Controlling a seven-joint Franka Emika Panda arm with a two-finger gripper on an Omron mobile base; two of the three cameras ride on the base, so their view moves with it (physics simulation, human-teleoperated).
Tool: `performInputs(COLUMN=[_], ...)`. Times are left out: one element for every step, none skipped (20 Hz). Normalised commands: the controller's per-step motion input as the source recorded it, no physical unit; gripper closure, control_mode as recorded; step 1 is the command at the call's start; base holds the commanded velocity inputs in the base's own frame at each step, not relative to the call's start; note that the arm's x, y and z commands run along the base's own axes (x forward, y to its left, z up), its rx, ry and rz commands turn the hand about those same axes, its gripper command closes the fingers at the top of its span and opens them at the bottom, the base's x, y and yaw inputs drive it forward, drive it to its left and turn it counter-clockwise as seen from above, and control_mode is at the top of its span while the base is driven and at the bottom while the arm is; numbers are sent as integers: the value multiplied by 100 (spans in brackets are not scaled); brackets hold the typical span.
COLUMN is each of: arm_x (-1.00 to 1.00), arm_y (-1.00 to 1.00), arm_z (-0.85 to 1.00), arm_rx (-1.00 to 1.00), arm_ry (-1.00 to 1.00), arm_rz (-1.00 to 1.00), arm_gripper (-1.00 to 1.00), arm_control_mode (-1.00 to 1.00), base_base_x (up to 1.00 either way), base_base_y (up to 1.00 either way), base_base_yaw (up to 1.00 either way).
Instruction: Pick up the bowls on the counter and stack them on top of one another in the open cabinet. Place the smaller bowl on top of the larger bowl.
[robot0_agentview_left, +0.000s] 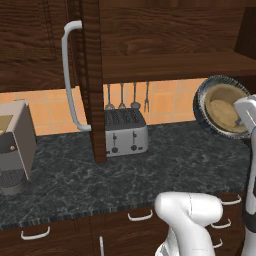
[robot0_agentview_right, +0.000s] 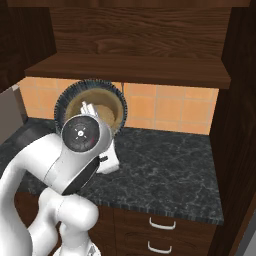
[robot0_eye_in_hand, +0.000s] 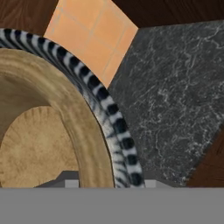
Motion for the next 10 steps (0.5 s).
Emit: performInputs(arm_x=[0,0,14,24,51,47,47,66,94,100], arm_y=[-9,-11,-14,-15,-8,-7,-6,-7,-3,0], arm_z=[100,100,100,100,100,100,100,91,55,31], arm_rx=[9,10,9,8,5,3,2,0,0,0], arm_ry=[-7,-5,-4,-2,0,-2,0,0,0,0], arm_rz=[0,0,0,0,0,0,0,0,0,0], arm_gripper=[100,100,100,100,100,100,100,100,100,100], arm_control_mode=[-100,-100,-100,-100,-100,-100,-100,-100,-100,-100], base_base_x=[0,0,0,0,0,0,0,0,0,0], base_base_y=[0,0,0,0,0,0,0,0,0,0], base_base_yaw=[0,0,0,0,0,0,0,0,0,0])
